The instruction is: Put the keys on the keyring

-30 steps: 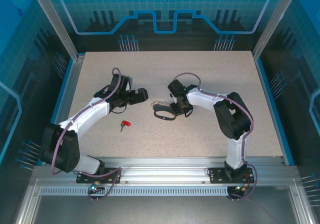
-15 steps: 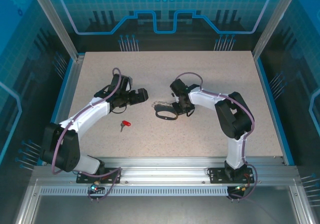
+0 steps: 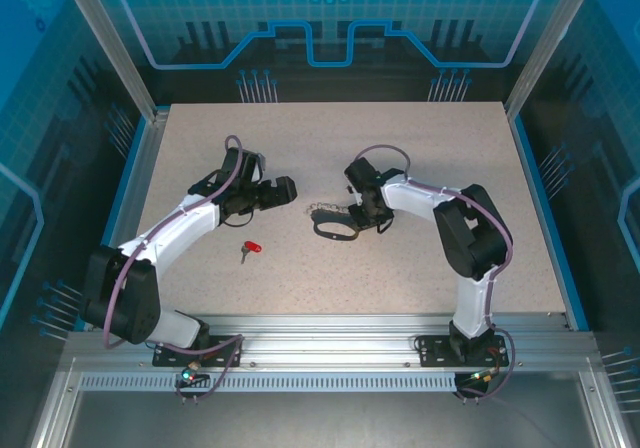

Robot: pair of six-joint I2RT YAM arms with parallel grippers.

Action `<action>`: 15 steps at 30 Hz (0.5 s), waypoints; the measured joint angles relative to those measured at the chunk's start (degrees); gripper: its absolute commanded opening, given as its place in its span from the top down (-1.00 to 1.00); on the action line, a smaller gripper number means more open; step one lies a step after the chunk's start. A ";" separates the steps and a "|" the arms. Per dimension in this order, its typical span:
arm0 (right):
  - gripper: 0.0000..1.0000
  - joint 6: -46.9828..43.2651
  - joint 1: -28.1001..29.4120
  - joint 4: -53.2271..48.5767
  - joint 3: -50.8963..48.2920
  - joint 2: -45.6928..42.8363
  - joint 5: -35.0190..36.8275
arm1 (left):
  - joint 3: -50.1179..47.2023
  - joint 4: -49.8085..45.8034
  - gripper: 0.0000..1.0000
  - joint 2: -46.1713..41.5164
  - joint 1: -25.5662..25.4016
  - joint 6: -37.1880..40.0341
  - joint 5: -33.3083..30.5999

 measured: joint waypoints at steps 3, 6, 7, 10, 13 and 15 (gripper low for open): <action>0.44 0.00 -0.68 0.22 -0.83 -0.57 -0.44 | 0.00 0.00 -0.98 0.00 0.00 -0.04 0.07; 0.46 0.00 -1.09 0.48 -1.60 -1.14 -0.94 | 0.00 0.00 -0.97 0.00 0.00 -0.09 0.42; 0.46 0.02 -1.14 0.52 -1.75 -1.20 -1.05 | 0.00 0.00 -0.97 0.00 0.00 -0.09 0.44; 0.46 0.02 -1.16 0.76 -1.97 -1.33 -1.29 | 0.00 0.00 -0.97 0.00 0.00 -0.09 0.57; 0.44 0.02 -1.20 1.14 -2.49 -1.70 -1.31 | 0.00 0.00 -0.97 0.00 0.00 -0.09 0.63; 0.43 0.00 -1.36 1.14 -2.73 -1.97 -1.33 | 0.00 0.00 -0.97 0.00 0.00 -0.09 0.63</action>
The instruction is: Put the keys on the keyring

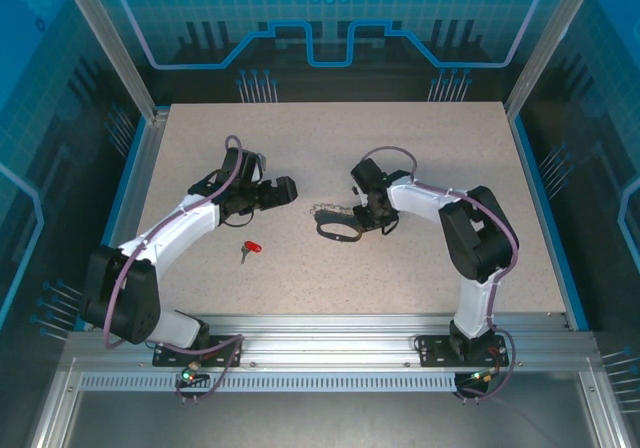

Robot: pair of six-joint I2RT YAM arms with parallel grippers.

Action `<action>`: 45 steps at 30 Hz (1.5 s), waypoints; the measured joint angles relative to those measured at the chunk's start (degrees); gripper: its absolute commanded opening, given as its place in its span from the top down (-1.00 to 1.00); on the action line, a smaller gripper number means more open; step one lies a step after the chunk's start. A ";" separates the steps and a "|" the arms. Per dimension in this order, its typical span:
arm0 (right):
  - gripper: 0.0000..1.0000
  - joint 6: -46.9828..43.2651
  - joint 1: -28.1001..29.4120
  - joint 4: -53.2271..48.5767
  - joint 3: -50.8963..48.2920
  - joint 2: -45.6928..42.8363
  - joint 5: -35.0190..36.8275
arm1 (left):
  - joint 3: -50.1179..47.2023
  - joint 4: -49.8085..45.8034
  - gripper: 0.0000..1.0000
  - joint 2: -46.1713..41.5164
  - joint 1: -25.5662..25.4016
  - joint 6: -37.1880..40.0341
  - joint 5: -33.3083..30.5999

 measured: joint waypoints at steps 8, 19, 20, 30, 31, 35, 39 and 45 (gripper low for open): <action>0.53 0.02 -1.07 0.02 -0.74 -0.81 -0.20 | 0.00 0.00 -0.97 0.00 0.00 0.00 0.44; 1.00 -0.81 -1.25 -0.09 -0.46 -0.98 -1.81 | 0.07 0.00 -0.97 0.11 0.00 0.02 0.85; 1.00 -1.14 -1.29 -0.48 -0.26 -1.25 -2.51 | 0.22 -0.04 -0.97 0.24 0.00 0.02 0.85; 1.00 -6.21 -7.67 -4.26 13.33 -14.47 -27.65 | 10.25 -0.50 -0.94 0.00 0.00 0.02 6.19; 1.00 -6.43 -8.20 -4.31 15.54 -15.26 -30.25 | 11.54 -0.50 -0.90 -0.24 0.00 0.00 7.32; 1.00 -6.69 -9.18 -4.28 22.80 -16.41 -39.85 | 16.09 -0.42 -0.70 -1.27 0.00 -0.63 11.89; 1.00 -5.88 -9.57 -4.33 26.23 -16.41 -47.15 | 19.50 0.87 -0.56 -1.55 0.00 -3.23 15.93; 1.00 -2.93 -11.10 -2.69 29.33 -16.46 -55.47 | 23.02 4.79 -0.41 -1.55 0.00 -8.11 21.05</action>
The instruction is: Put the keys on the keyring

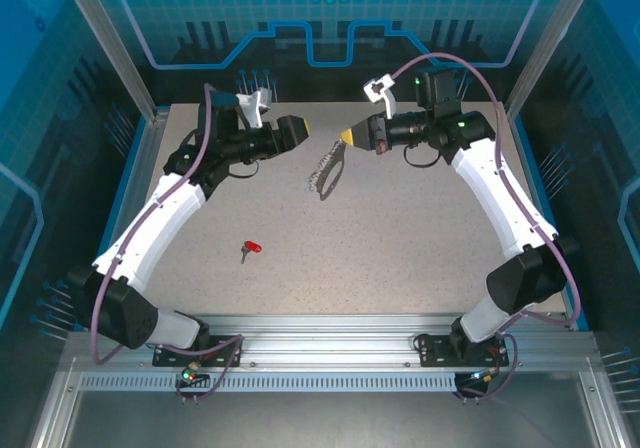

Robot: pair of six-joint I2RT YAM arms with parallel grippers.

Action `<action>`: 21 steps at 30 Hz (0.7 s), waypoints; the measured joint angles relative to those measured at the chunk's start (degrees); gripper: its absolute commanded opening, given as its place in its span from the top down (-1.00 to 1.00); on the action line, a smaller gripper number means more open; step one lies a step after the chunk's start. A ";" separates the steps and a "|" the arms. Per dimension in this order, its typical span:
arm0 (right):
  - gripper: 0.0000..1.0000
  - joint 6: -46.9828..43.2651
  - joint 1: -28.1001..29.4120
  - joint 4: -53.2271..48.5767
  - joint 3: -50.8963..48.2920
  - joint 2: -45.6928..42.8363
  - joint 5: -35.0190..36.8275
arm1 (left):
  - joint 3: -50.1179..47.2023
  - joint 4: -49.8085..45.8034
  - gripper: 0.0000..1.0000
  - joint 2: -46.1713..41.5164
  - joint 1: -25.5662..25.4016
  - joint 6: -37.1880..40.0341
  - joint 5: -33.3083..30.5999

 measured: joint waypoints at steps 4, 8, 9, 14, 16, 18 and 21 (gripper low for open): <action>1.00 3.56 -1.11 3.69 0.09 -0.24 -3.54 | 4.11 2.34 -0.28 0.13 0.00 -1.92 3.61; 1.00 8.98 -2.45 10.43 -0.42 -0.72 -5.75 | 8.46 5.68 -0.10 1.07 0.00 -4.00 7.43; 1.00 10.25 -2.58 12.09 -0.68 -0.92 -6.12 | 9.25 6.67 -0.07 1.44 0.00 -4.61 8.41; 1.00 17.40 -2.80 20.96 -2.08 -2.10 -7.19 | 11.28 12.33 0.12 3.69 -0.04 -8.04 12.22; 1.00 20.02 -2.78 24.11 -3.15 -2.64 -7.15 | 11.34 13.77 0.15 4.59 -0.15 -8.57 12.76; 1.00 22.73 -2.80 27.47 -4.50 -3.13 -7.10 | 11.37 15.17 0.19 5.62 -0.42 -9.05 13.03; 1.00 26.69 -2.78 31.69 -5.92 -3.21 -6.36 | 11.37 16.83 0.21 7.23 -1.18 -9.99 13.44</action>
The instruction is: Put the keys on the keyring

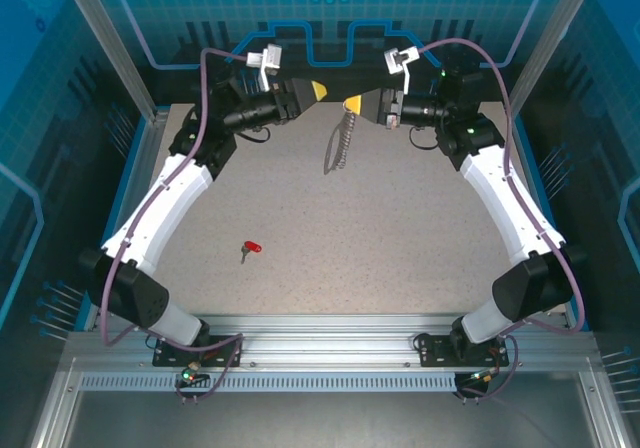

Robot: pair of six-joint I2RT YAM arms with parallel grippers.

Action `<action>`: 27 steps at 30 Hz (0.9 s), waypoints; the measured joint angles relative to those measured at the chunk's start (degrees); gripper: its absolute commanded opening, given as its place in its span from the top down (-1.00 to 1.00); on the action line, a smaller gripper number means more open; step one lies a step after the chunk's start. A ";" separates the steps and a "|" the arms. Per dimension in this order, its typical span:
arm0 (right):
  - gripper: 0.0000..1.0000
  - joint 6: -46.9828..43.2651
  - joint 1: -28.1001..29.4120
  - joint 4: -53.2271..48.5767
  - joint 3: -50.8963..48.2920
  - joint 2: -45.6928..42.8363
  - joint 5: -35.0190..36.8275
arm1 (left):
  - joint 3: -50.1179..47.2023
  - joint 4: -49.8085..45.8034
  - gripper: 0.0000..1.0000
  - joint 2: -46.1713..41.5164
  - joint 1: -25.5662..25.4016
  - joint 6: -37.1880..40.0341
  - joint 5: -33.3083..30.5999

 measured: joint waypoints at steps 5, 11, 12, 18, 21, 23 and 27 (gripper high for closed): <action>1.00 4.52 0.00 4.17 -1.03 0.00 1.88 | 0.00 4.50 0.22 2.45 -1.95 -1.53 0.98; 1.00 8.44 0.00 7.69 -1.14 0.07 3.76 | -0.11 10.23 0.22 3.85 -2.56 -4.11 1.53; 1.00 8.92 0.00 8.13 -1.16 0.07 3.82 | -0.26 11.19 0.22 3.87 -2.56 -4.50 1.51; 1.00 12.41 0.09 11.80 -1.95 0.22 4.59 | -1.95 18.80 0.24 4.31 -2.56 -8.85 1.92; 1.00 13.92 0.35 13.57 -2.54 0.39 5.01 | -2.29 21.90 0.26 5.07 -2.62 -10.73 1.97; 1.00 14.99 0.44 14.60 -2.82 0.52 5.16 | -2.51 22.95 0.26 5.40 -2.82 -11.63 1.97; 1.00 16.68 0.48 16.68 -3.50 0.61 5.68 | -3.10 24.65 0.30 5.46 -3.34 -12.33 2.36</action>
